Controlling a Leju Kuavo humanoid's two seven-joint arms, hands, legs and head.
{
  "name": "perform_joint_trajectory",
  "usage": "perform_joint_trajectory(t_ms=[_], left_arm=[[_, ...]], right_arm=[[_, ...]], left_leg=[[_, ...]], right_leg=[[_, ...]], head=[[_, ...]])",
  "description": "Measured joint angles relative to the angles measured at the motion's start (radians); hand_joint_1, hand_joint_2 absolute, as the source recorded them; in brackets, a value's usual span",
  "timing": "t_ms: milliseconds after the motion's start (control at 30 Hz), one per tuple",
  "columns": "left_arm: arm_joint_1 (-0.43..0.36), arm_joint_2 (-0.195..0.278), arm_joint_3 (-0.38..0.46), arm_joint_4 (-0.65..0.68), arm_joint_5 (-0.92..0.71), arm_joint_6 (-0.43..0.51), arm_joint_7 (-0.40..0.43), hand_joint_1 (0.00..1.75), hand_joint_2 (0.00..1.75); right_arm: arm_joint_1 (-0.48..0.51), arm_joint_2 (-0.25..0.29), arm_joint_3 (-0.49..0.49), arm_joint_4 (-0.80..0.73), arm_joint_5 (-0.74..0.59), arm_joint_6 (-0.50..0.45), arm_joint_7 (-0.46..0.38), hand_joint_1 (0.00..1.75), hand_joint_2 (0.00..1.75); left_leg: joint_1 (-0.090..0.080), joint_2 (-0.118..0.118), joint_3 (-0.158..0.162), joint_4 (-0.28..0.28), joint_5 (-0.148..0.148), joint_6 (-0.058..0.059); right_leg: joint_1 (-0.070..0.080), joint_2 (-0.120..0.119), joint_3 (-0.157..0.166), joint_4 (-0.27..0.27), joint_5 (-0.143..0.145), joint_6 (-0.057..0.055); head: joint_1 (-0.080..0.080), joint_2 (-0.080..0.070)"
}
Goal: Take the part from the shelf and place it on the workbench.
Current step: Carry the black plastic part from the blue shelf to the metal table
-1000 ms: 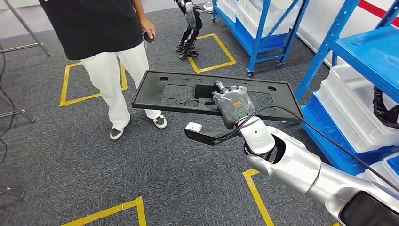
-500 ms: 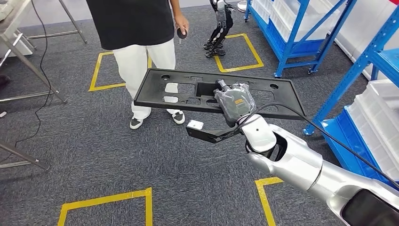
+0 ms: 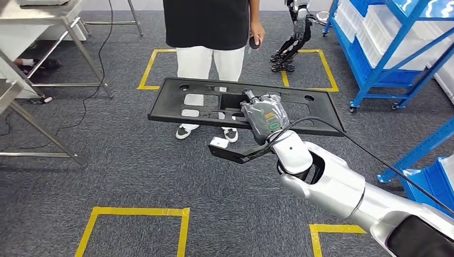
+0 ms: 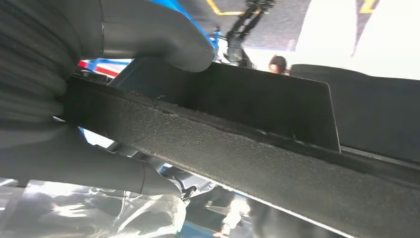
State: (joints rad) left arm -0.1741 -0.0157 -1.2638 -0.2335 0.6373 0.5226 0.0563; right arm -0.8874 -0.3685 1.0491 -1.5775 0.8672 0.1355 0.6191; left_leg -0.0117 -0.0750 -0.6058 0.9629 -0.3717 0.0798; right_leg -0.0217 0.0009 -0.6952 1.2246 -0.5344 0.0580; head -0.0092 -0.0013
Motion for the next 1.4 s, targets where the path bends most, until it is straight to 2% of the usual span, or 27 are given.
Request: perform_joint_trajectory(t_ms=[67, 100, 133, 200, 233, 300, 333, 367, 433, 467, 533, 600, 667, 733, 800, 867, 900, 933, 967, 1000, 1033, 1100, 1167, 1233, 1300, 1367, 1400], left_arm=[[0.002, -0.001, 0.0, 0.0, 0.0, -0.001, 0.0, 0.0, 1.75], [0.002, -0.001, 0.0, 0.0, 0.0, -0.001, 0.0, 0.0, 1.75], [0.003, -0.001, 0.0, 0.0, -0.001, -0.001, 0.001, 0.0, 1.75], [0.007, -0.001, 0.0, 0.0, -0.001, -0.002, 0.001, 0.0, 1.75], [0.011, -0.001, 0.0, 0.0, -0.001, -0.002, 0.001, 0.0, 1.75], [0.014, -0.002, 0.0, 0.0, -0.001, -0.002, 0.001, 0.0, 1.75], [0.012, -0.003, 0.0, 0.0, -0.001, -0.002, 0.002, 0.0, 1.75], [0.01, -0.003, 0.001, 0.0, -0.002, -0.002, 0.002, 0.0, 1.75], [0.008, -0.002, 0.001, 0.0, -0.001, -0.002, 0.002, 0.0, 1.75], [0.009, -0.002, 0.001, 0.0, -0.001, -0.001, 0.002, 0.0, 1.75], [0.01, -0.002, 0.001, 0.0, -0.002, 0.0, 0.002, 0.0, 1.75], [0.007, -0.002, 0.001, 0.0, -0.002, 0.001, 0.002, 0.0, 1.75], [0.006, -0.004, 0.001, 0.0, -0.004, 0.0, 0.002, 0.0, 1.75], [0.007, -0.006, 0.001, 0.0, -0.006, 0.0, 0.002, 0.0, 1.75], [0.007, -0.007, 0.002, 0.0, -0.008, 0.0, 0.004, 0.0, 1.75], [0.007, -0.008, 0.002, 0.0, -0.009, -0.001, 0.006, 0.0, 1.75], [0.007, -0.009, 0.002, 0.0, -0.01, -0.001, 0.007, 0.0, 1.75], [0.007, -0.01, 0.002, 0.0, -0.011, -0.002, 0.007, 0.0, 1.75], [0.008, -0.011, 0.002, 0.0, -0.012, -0.002, 0.007, 0.0, 1.75], [0.009, -0.012, 0.002, 0.0, -0.013, -0.002, 0.007, 0.0, 1.75], [0.01, -0.012, 0.002, 0.0, -0.013, -0.002, 0.007, 0.0, 1.75], [0.009, -0.012, 0.002, 0.0, -0.012, -0.002, 0.008, 0.0, 1.75], [0.009, -0.012, 0.002, 0.0, -0.011, -0.002, 0.01, 0.0, 1.75], [0.014, -0.011, 0.002, 0.0, -0.011, -0.004, 0.012, 0.0, 1.75], [0.018, -0.011, 0.002, 0.0, -0.012, -0.006, 0.013, 0.0, 1.75], [0.015, -0.01, 0.002, 0.0, -0.013, -0.007, 0.014, 0.0, 1.75], [0.013, -0.009, 0.003, 0.0, -0.013, -0.007, 0.014, 0.0, 1.75]], right_arm=[[-0.001, -0.001, 0.0, 0.0, 0.0, 0.0, 0.0, 1.75, 1.75], [-0.001, -0.002, 0.001, 0.0, 0.0, 0.0, 0.0, 1.75, 1.75], [-0.001, -0.003, 0.001, 0.0, 0.0, 0.0, 0.0, 1.75, 1.75], [-0.002, -0.002, 0.002, -0.001, 0.0, 0.0, 0.0, 1.75, 1.75], [-0.003, -0.002, 0.002, -0.001, 0.0, 0.0, 0.0, 1.75, 1.75], [-0.007, -0.001, 0.002, -0.001, 0.0, 0.001, 0.002, 1.75, 1.75], [-0.009, -0.002, 0.002, -0.002, 0.0, 0.001, 0.002, 1.75, 1.75], [-0.01, -0.002, 0.002, -0.002, 0.0, 0.001, 0.003, 1.75, 1.75], [-0.011, -0.002, 0.002, -0.002, 0.0, 0.002, 0.003, 1.75, 1.75], [-0.011, -0.002, 0.003, -0.002, 0.0, 0.003, 0.002, 1.75, 1.75], [-0.012, -0.002, 0.003, -0.003, 0.0, 0.006, 0.002, 1.75, 1.75], [-0.015, -0.002, 0.003, -0.005, 0.0, 0.009, 0.003, 1.75, 1.75], [-0.019, -0.003, 0.003, -0.006, 0.0, 0.011, 0.005, 1.75, 1.75], [-0.02, -0.003, 0.003, -0.008, 0.0, 0.014, 0.007, 1.75, 1.75], [-0.022, -0.004, 0.003, -0.01, 0.0, 0.016, 0.01, 1.75, 1.75], [-0.021, -0.008, 0.003, -0.011, 0.001, 0.018, 0.013, 1.75, 1.75], [-0.019, -0.01, 0.003, -0.012, 0.0, 0.019, 0.014, 1.75, 1.75], [-0.016, -0.012, 0.004, -0.012, 0.0, 0.019, 0.014, 1.75, 1.75], [-0.013, -0.013, 0.004, -0.012, 0.0, 0.02, 0.014, 1.75, 1.75], [-0.012, -0.014, 0.004, -0.012, 0.0, 0.021, 0.014, 1.75, 1.75], [-0.012, -0.014, 0.004, -0.012, 0.0, 0.021, 0.015, 1.75, 1.75], [-0.015, -0.017, 0.004, -0.012, 0.0, 0.022, 0.015, 1.75, 1.75], [-0.014, -0.018, 0.004, -0.012, 0.0, 0.025, 0.015, 1.75, 1.75], [-0.015, -0.018, 0.005, -0.013, 0.0, 0.027, 0.015, 1.75, 1.75], [-0.018, -0.017, 0.005, -0.015, 0.0, 0.027, 0.015, 1.75, 1.75], [-0.019, -0.018, 0.005, -0.016, 0.0, 0.028, 0.016, 1.75, 1.75], [-0.018, -0.019, 0.005, -0.016, 0.0, 0.028, 0.016, 1.75, 1.75]], left_leg=[[0.003, -0.028, -0.001, 0.01, -0.007, -0.011], [0.004, -0.039, -0.004, 0.015, -0.011, -0.016], [0.005, -0.05, -0.008, 0.019, -0.013, -0.022], [0.009, -0.07, -0.015, 0.019, -0.012, -0.031], [0.009, -0.063, -0.019, 0.024, -0.015, -0.036], [0.008, -0.014, -0.045, 0.078, -0.044, -0.046], [0.008, 0.02, -0.073, 0.135, -0.071, -0.051], [0.01, 0.041, -0.109, 0.205, -0.1, -0.055], [0.013, 0.057, -0.167, 0.311, -0.13, -0.058], [0.014, 0.06, -0.171, 0.312, -0.121, -0.057], [0.011, 0.077, -0.118, 0.198, -0.06, -0.05], [-0.002, 0.114, -0.051, 0.069, -0.018, -0.04], [-0.012, 0.125, -0.03, 0.028, -0.016, -0.032], [-0.01, 0.102, -0.024, 0.022, -0.016, -0.024], [-0.004, 0.08, -0.011, 0.015, -0.016, -0.012], [-0.002, 0.059, -0.002, 0.013, -0.019, -0.001], [-0.002, 0.046, 0.001, 0.013, -0.02, 0.002], [-0.002, 0.032, 0.002, 0.013, -0.021, 0.004], [-0.003, 0.016, 0.004, 0.013, -0.022, 0.004], [-0.003, 0.0, 0.006, 0.014, -0.023, 0.003], [-0.002, -0.016, 0.009, 0.014, -0.025, 0.002], [-0.002, -0.043, 0.01, 0.017, -0.029, -0.005], [0.0, -0.065, 0.005, 0.019, -0.031, -0.014], [0.002, -0.075, -0.001, 0.019, -0.033, -0.024], [-0.001, -0.03, -0.022, 0.058, -0.056, -0.037], [0.001, 0.034, -0.081, 0.175, -0.107, -0.05], [0.006, 0.048, -0.119, 0.244, -0.129, -0.056]], right_leg=[[-0.009, 0.04, 0.055, -0.14, 0.074, 0.005], [-0.013, 0.059, 0.076, -0.189, 0.094, 0.005], [-0.014, 0.072, 0.087, -0.214, 0.1, 0.002], [-0.01, 0.058, 0.09, -0.221, 0.098, -0.011], [-0.009, 0.046, 0.092, -0.222, 0.098, -0.017], [-0.009, 0.022, 0.095, -0.224, 0.098, -0.029], [-0.007, 0.01, 0.096, -0.224, 0.097, -0.033], [-0.004, -0.003, 0.097, -0.224, 0.095, -0.036], [0.001, -0.03, 0.098, -0.224, 0.09, -0.038], [0.002, -0.043, 0.1, -0.224, 0.088, -0.037], [0.004, -0.068, 0.108, -0.224, 0.08, -0.034], [0.007, -0.09, 0.118, -0.225, 0.072, -0.028], [0.011, -0.108, 0.124, -0.228, 0.065, -0.019], [0.011, -0.119, 0.134, -0.229, 0.057, -0.009], [0.008, -0.082, 0.126, -0.188, 0.029, -0.001], [0.006, -0.026, 0.067, -0.068, -0.023, 0.0], [0.007, -0.013, 0.026, 0.001, -0.046, -0.001], [0.007, -0.008, -0.006, 0.048, -0.054, -0.001], [0.008, -0.005, -0.022, 0.059, -0.042, -0.002], [0.008, -0.002, -0.018, 0.028, -0.011, -0.003], [0.006, 0.008, 0.004, -0.035, 0.032, -0.005], [0.001, 0.049, 0.058, -0.168, 0.095, -0.009], [0.0, 0.069, 0.081, -0.223, 0.107, -0.014], [0.002, 0.045, 0.085, -0.23, 0.108, -0.021], [0.0, 0.021, 0.091, -0.235, 0.108, -0.032], [0.001, -0.001, 0.096, -0.237, 0.104, -0.041], [0.001, -0.013, 0.098, -0.237, 0.102, -0.045]], head=[[0.0, 0.0], [0.0, 0.0], [0.0, 0.0], [-0.001, 0.0], [-0.001, 0.0], [-0.003, 0.0], [-0.005, 0.0], [-0.006, 0.0], [-0.006, 0.0], [-0.006, 0.0], [-0.006, 0.0], [-0.006, 0.0], [-0.005, 0.0], [-0.005, 0.0], [-0.003, 0.0], [0.001, 0.0], [0.002, 0.0], [0.002, 0.0], [0.003, 0.0], [0.003, 0.0], [0.003, 0.0], [0.002, 0.0], [0.002, 0.0], [0.002, 0.0], [-0.002, 0.0], [-0.005, 0.0], [-0.006, 0.0]])
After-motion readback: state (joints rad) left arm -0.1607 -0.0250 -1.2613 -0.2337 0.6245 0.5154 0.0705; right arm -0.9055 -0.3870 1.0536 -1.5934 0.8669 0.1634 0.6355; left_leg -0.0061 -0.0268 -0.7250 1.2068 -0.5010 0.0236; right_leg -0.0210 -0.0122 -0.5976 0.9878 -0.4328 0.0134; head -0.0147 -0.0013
